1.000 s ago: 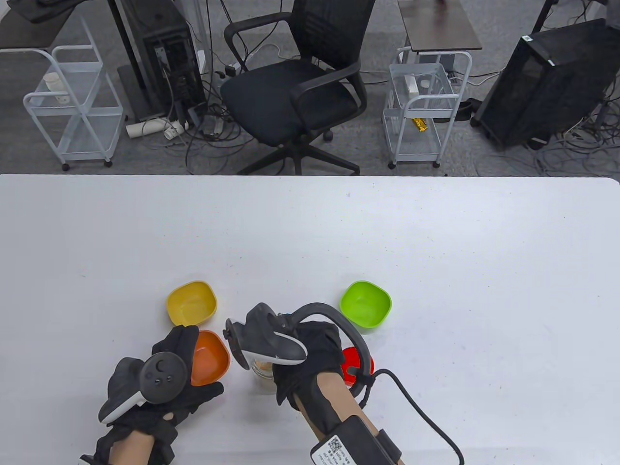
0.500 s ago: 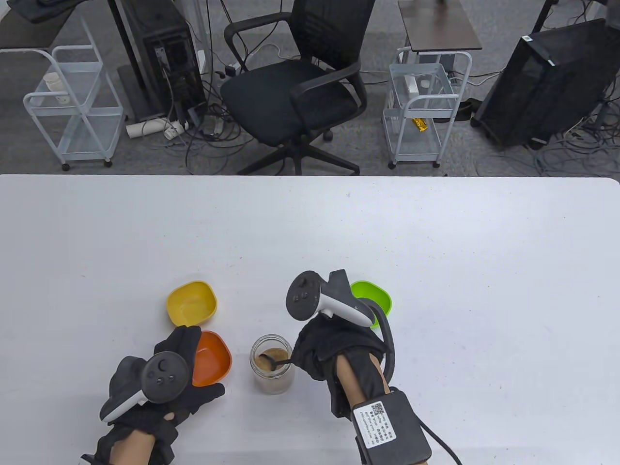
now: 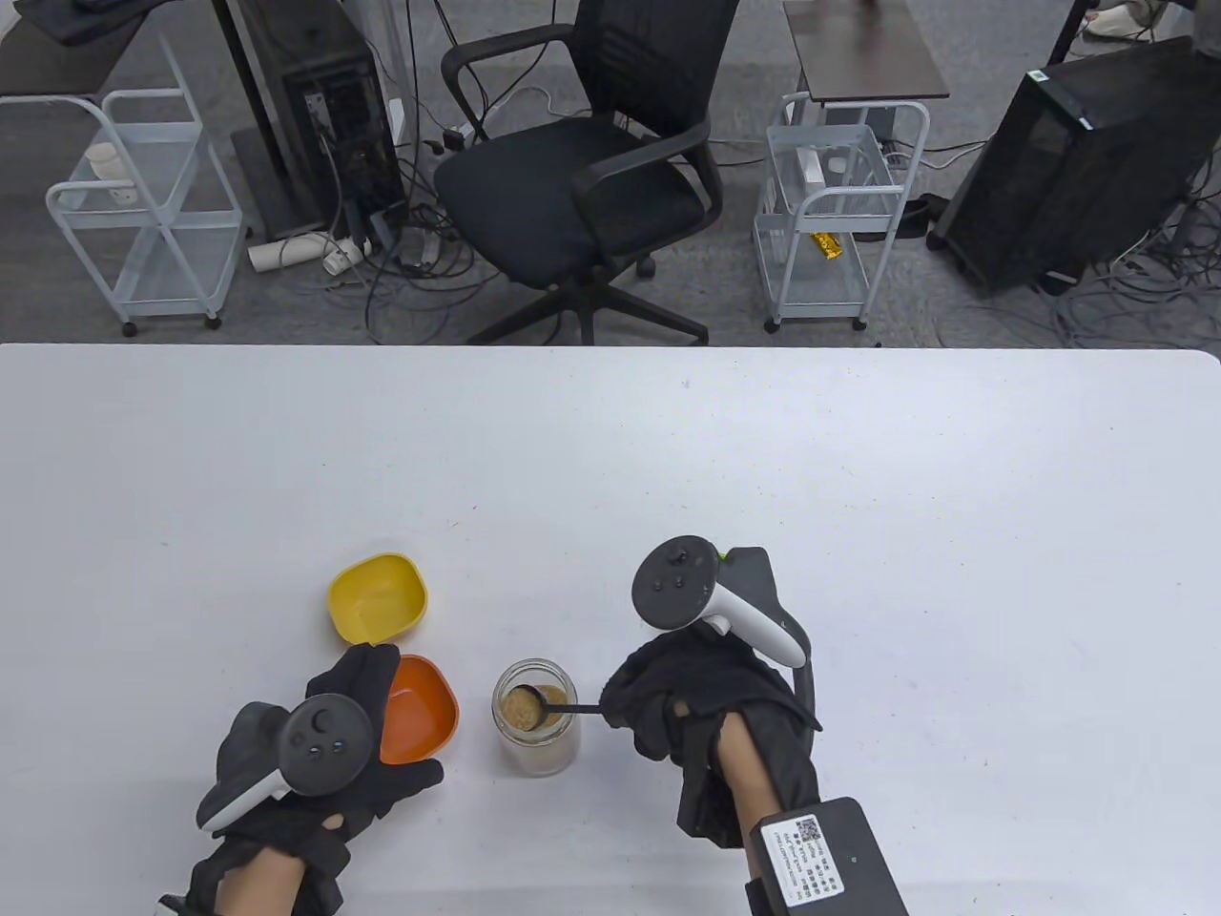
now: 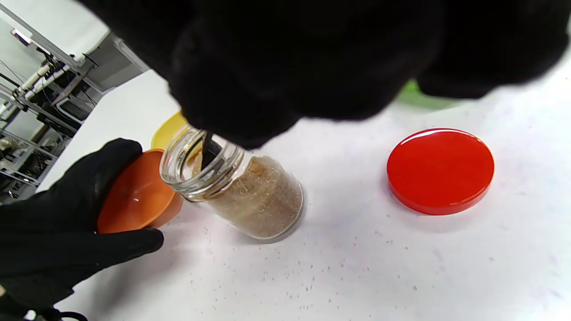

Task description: Scoop brown sugar granules from jar into dishes

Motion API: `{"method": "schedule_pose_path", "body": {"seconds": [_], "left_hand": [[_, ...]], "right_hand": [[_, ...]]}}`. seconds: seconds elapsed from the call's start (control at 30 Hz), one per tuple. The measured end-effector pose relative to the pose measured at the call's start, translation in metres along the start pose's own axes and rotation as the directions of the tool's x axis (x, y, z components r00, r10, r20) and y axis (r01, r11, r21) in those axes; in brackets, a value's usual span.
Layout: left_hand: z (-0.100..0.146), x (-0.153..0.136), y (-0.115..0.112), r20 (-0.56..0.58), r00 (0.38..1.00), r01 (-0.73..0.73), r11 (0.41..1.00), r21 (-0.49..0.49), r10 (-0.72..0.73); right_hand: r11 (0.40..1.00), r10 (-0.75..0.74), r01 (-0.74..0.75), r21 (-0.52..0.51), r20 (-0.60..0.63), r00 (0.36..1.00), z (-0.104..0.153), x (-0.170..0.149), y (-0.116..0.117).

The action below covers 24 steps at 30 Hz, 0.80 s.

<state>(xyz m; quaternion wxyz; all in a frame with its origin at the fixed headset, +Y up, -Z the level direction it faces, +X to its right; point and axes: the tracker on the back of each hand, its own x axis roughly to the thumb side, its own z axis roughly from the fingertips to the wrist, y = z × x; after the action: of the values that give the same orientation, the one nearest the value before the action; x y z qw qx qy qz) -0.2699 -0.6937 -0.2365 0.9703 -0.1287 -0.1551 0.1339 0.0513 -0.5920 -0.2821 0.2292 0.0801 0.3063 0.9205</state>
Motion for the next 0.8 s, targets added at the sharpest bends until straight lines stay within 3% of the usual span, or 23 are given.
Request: {"method": "schedule_pose_path", "body": {"seconds": [0.43,0.8], "left_hand": [[0.0,0.001,-0.001,0.025,1.0,-0.011,1.0,-0.008,0.012],[0.0,0.001,-0.001,0.038,0.999,-0.03,1.0,-0.009,0.03]], "right_hand": [[0.994,-0.1,0.101,-0.039,0.025,0.995,0.014,-0.024,-0.007],[0.987,-0.144,0.15,-0.061,0.097,0.985,0.026,-0.011,-0.017]]}}
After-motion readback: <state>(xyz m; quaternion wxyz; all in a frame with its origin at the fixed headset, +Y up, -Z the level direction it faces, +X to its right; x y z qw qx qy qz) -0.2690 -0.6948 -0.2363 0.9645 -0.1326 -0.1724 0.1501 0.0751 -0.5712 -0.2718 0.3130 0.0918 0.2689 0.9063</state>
